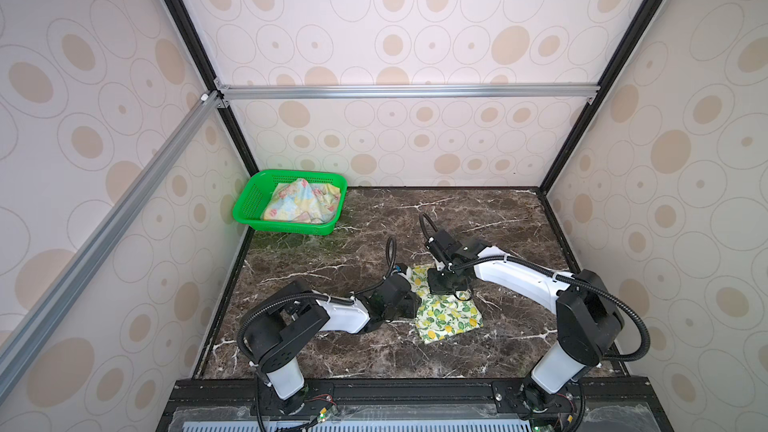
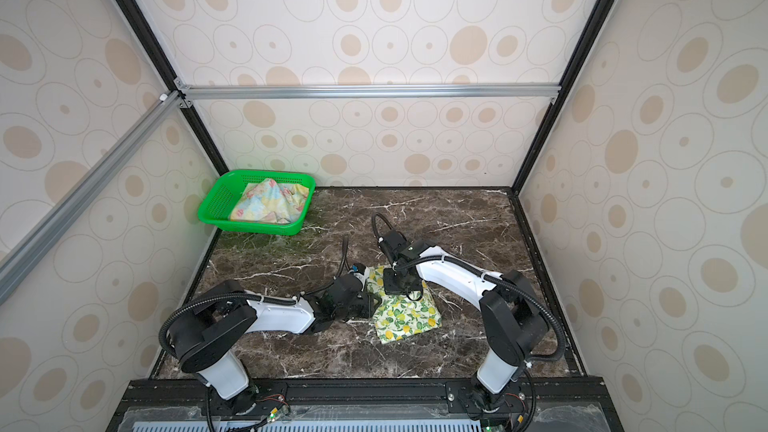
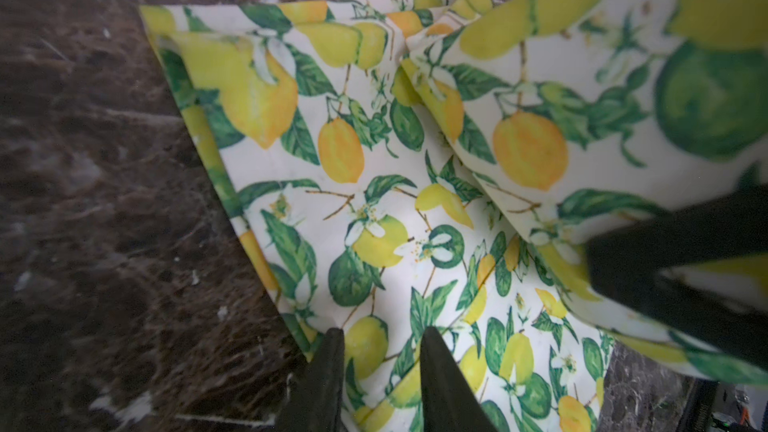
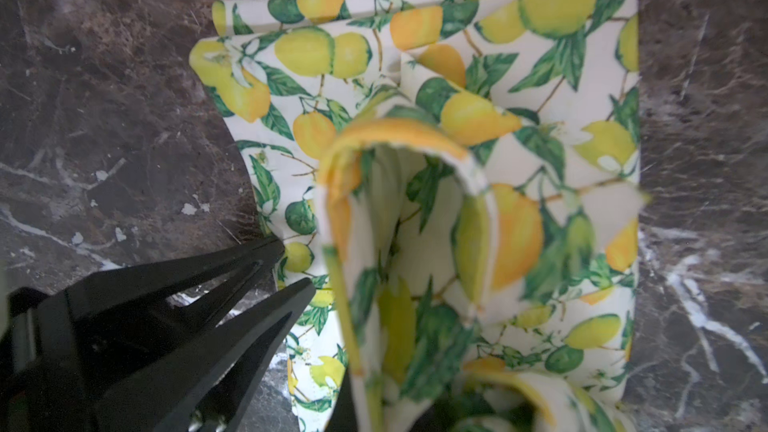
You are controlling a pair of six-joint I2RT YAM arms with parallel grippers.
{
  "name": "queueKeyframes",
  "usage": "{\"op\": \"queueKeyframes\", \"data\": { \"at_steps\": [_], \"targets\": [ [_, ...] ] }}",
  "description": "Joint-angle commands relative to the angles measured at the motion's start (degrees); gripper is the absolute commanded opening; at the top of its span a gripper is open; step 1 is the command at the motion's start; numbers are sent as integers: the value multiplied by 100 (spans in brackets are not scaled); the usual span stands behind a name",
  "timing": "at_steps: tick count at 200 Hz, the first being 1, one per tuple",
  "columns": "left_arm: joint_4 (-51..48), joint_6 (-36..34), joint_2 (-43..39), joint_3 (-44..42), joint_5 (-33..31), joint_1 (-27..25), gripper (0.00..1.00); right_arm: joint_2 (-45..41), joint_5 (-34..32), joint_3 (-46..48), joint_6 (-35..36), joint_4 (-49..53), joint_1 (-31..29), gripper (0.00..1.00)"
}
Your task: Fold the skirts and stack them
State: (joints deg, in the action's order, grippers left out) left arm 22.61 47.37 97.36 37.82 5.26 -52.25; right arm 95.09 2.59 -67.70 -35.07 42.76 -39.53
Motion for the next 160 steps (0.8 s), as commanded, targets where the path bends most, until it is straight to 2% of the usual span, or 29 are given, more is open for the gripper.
{"op": "queueKeyframes", "data": {
  "at_steps": [1,160],
  "targets": [
    [-389,152,203,14,116,-123,32,-77,97,114,-280,-81,-52,0],
    [-365,176,296,45,116,-207,31,335,277,433,-738,-781,-160,0]
  ]
}}
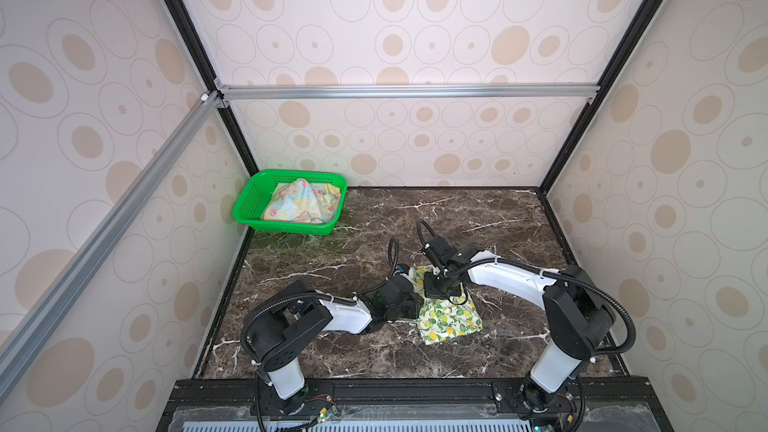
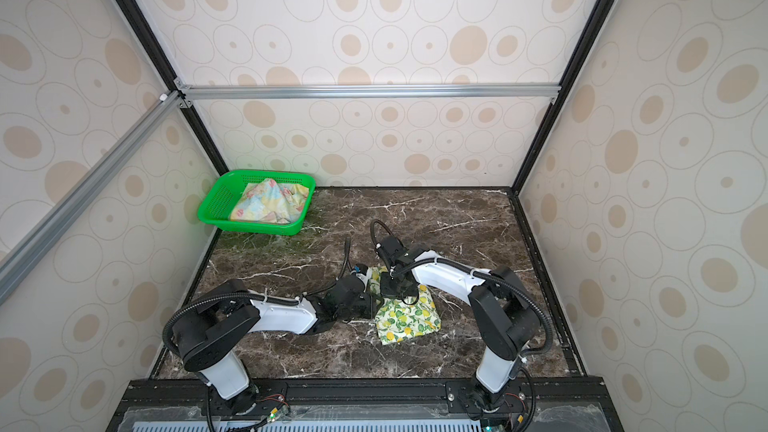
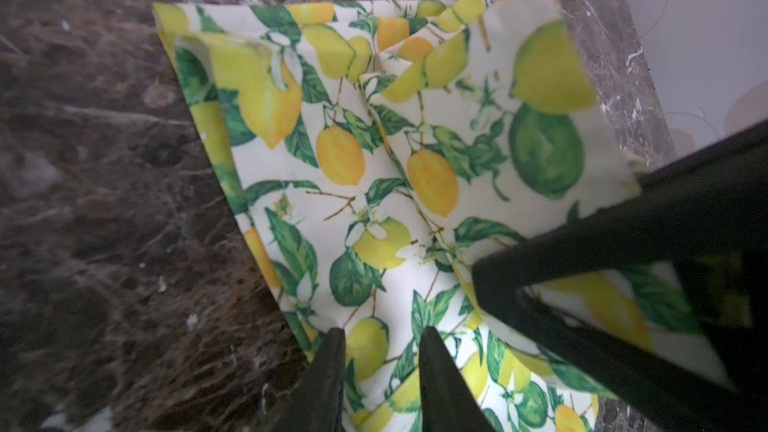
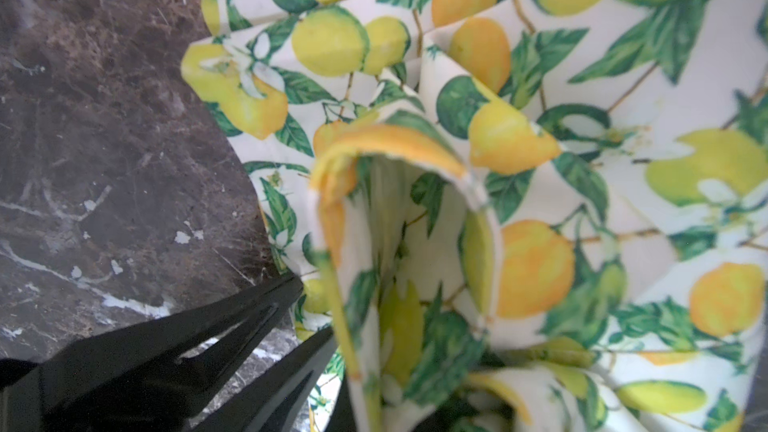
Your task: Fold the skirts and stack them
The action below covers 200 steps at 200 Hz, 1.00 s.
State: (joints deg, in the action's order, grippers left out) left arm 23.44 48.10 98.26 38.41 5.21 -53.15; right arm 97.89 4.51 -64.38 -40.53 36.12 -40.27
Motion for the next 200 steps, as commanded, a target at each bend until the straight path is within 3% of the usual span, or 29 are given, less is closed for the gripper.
{"op": "queueKeyframes", "data": {
  "at_steps": [1,55,113,200],
  "targets": [
    [-451,108,209,-12,120,-122,31,55,85,105,-192,-115,-86,0],
    [-507,101,185,-15,24,-117,31,16,52,151,-214,-96,-126,0],
    [-639,71,106,-5,-108,-118,31,-63,-144,93,-201,22,-183,35],
    [-876,45,-77,9,-300,-115,31,-486,-354,-74,-205,221,-254,45]
  ]
}}
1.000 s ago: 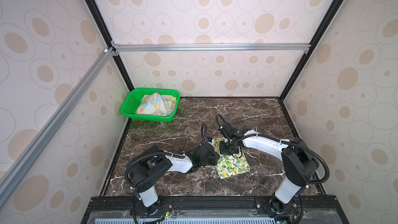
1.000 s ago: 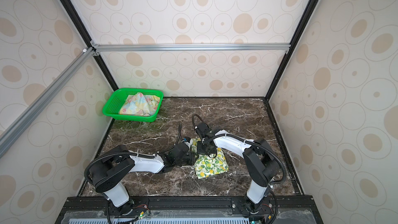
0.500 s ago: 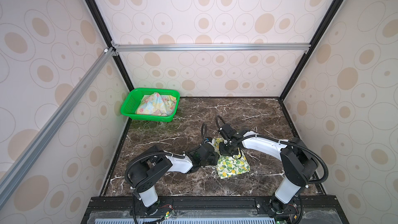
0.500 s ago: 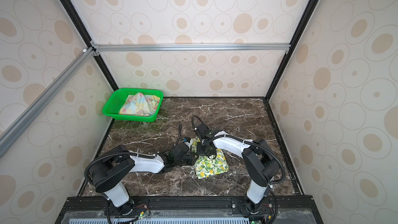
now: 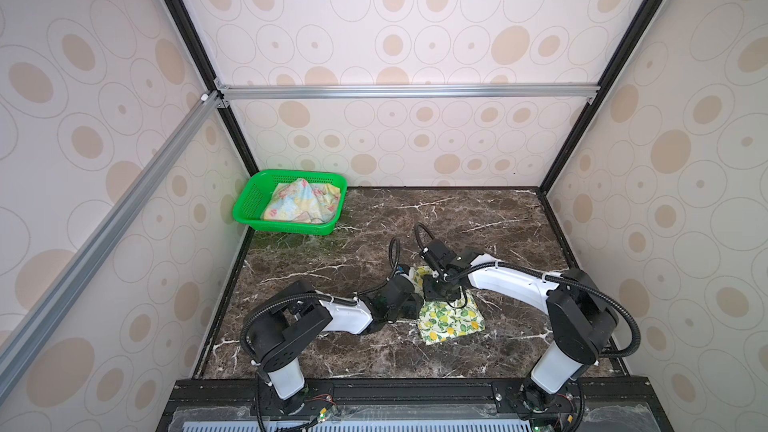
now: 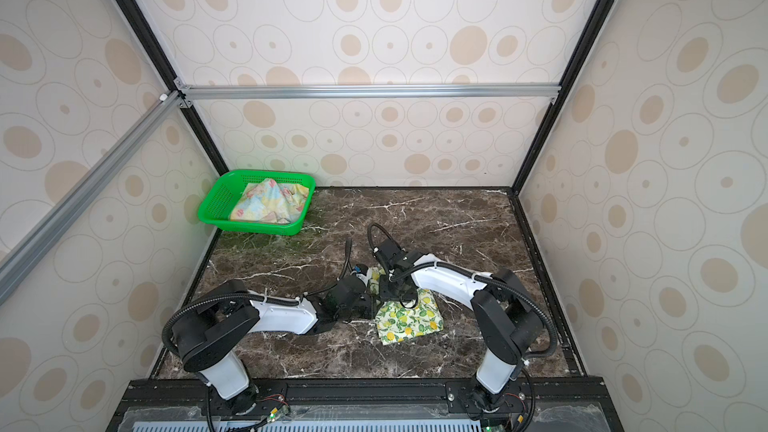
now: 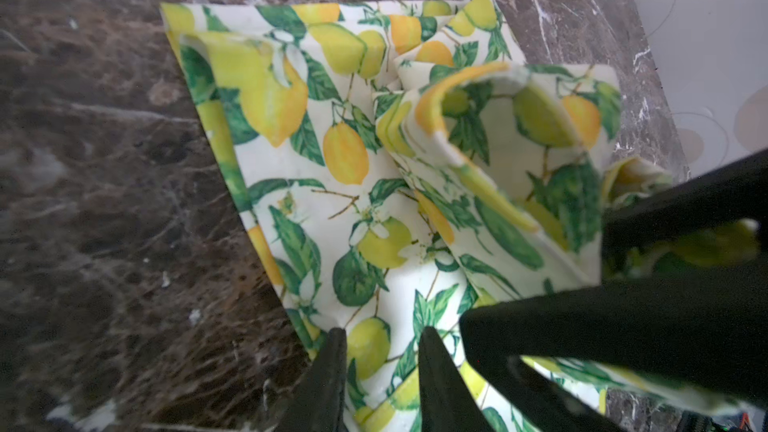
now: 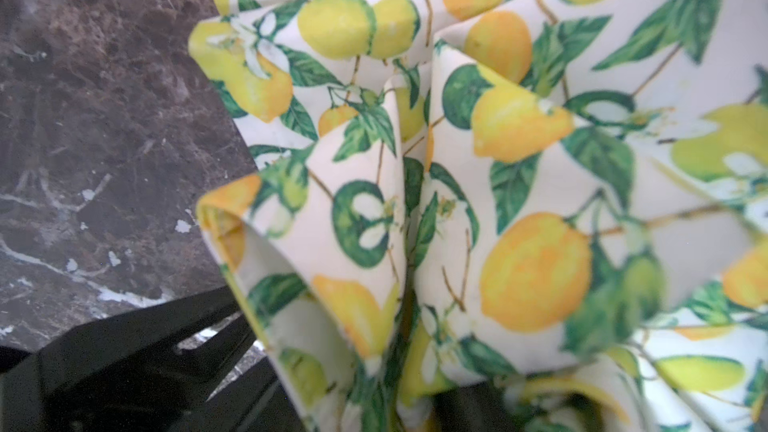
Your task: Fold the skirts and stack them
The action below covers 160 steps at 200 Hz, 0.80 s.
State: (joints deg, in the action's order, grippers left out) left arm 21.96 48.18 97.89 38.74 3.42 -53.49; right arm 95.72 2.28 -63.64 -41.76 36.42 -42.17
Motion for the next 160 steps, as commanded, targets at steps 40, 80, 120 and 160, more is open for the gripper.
{"op": "queueKeyframes", "data": {
  "at_steps": [40,80,120,160],
  "targets": [
    [-780,34,-128,-23,-209,-73,31,-431,-32,-186,-151,84,-88,46],
    [-898,25,-246,-16,-330,-67,31,-579,59,-256,-212,48,-122,46],
    [-1181,-40,-544,0,-537,-56,31,-968,-137,-474,70,283,-31,48],
    [-1462,-209,-802,203,-740,-42,32,-1148,-194,-206,607,74,504,51]
  ]
}}
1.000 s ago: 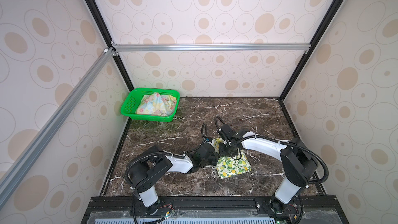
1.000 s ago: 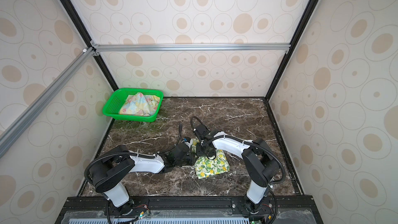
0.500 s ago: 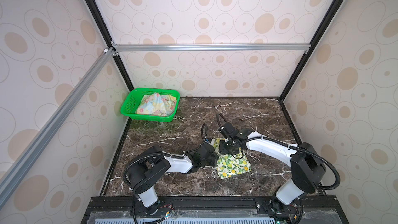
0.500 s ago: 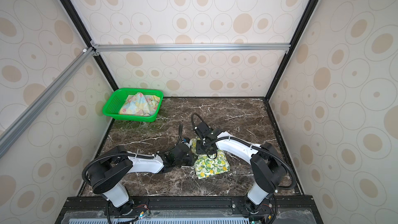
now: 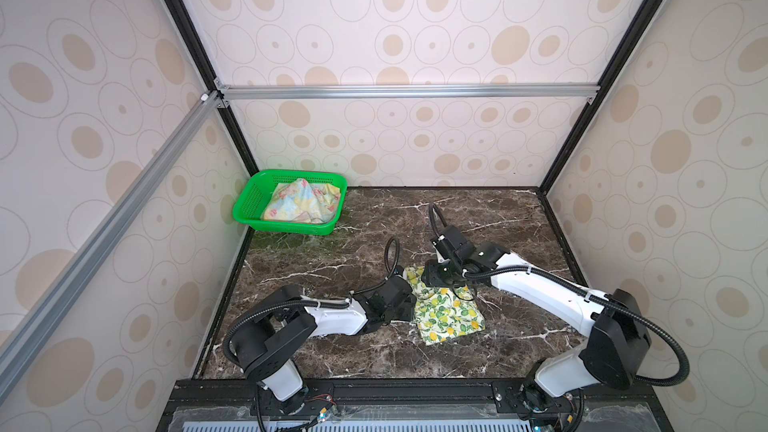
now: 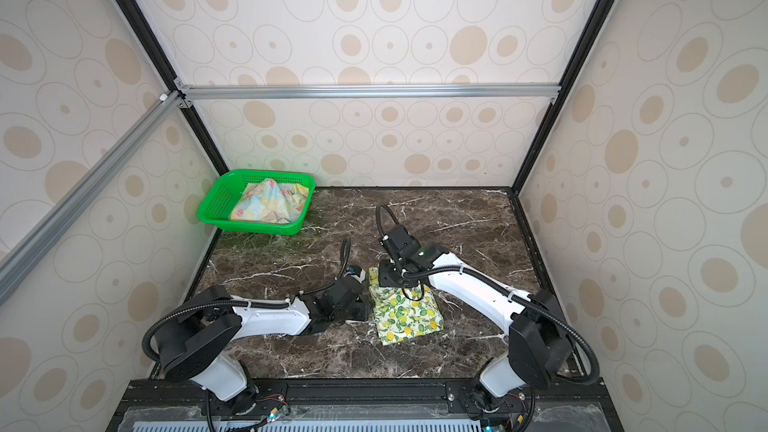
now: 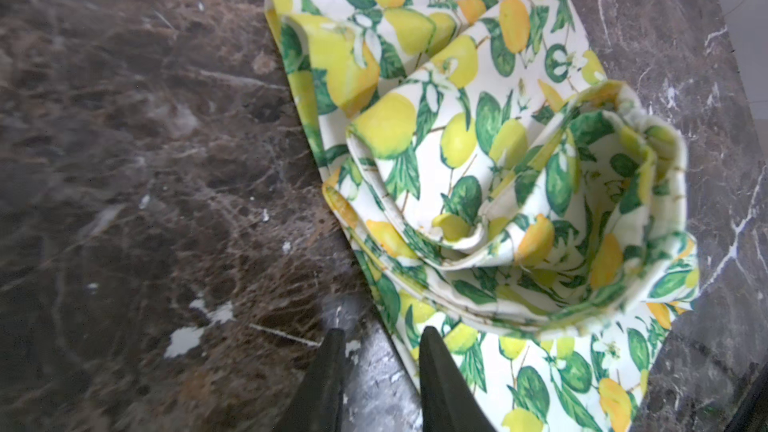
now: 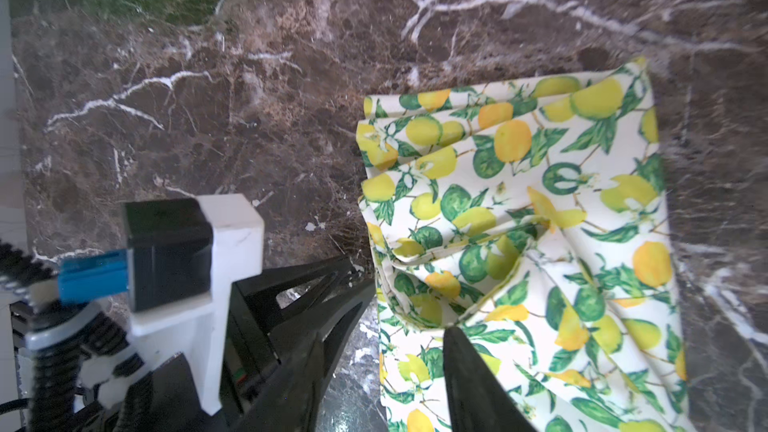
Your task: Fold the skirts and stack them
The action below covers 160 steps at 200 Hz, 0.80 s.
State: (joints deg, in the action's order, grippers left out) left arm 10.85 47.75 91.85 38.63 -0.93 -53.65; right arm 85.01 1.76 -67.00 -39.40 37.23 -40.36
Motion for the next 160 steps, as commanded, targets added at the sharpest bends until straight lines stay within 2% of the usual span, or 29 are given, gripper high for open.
{"op": "queueKeyframes", "data": {
  "at_steps": [1,38,81,94,160],
  "targets": [
    [-358,-167,-205,215,-308,-25,32,-75,-128,141,388,-19,342,51],
    [-405,-323,-282,431,-320,80,32,185,282,533,799,-492,1073,49],
    [-304,-497,-187,786,-235,348,32,546,534,647,1028,-980,1258,26],
    [-182,-523,-122,846,-137,469,32,635,622,692,1016,-1098,1261,23],
    [639,-429,693,1113,556,654,32,718,519,1139,1014,-1406,1265,20]
  ]
}}
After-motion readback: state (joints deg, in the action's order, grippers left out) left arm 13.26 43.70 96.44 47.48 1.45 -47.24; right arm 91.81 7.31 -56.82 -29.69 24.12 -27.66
